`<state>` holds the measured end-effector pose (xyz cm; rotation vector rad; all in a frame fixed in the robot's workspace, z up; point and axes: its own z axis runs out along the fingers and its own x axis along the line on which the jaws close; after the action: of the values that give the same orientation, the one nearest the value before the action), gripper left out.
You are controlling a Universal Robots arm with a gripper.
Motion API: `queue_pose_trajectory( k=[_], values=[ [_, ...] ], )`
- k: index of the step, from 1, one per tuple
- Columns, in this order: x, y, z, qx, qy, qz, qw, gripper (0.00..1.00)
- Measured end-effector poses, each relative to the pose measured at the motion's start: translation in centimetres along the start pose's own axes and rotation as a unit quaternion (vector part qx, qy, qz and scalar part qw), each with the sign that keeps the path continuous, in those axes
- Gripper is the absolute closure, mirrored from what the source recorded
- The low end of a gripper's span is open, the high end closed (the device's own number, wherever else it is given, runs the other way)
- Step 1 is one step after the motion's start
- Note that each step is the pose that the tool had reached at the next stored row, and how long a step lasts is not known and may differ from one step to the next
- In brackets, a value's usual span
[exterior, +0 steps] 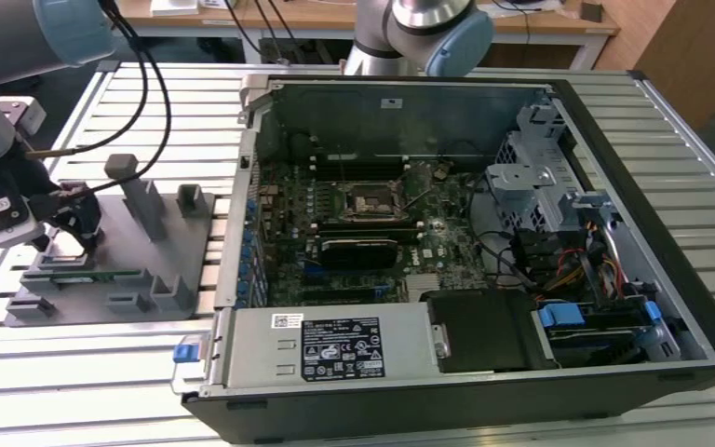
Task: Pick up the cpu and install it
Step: 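Pick up the cpu and move it towards the insertion slot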
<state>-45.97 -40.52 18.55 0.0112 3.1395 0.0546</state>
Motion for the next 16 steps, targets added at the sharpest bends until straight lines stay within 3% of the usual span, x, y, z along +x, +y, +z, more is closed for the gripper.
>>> queue_pose_trajectory(
  k=[1, 8, 10, 16],
  values=[
    [0.02, 0.06, 0.01, 0.0, -0.0001, 0.0, 1.0, 0.36],
    [0.13, 0.33, 0.17, 0.0004, 0.0001, 0.0, 1.0, 0.38],
    [0.14, 0.34, 0.17, 0.0004, -0.0004, 0.0, 1.0, 0.46],
    [0.15, 0.35, -0.27, 0.0006, -0.002, 0.0, 1.0, 0.46]
  ],
)
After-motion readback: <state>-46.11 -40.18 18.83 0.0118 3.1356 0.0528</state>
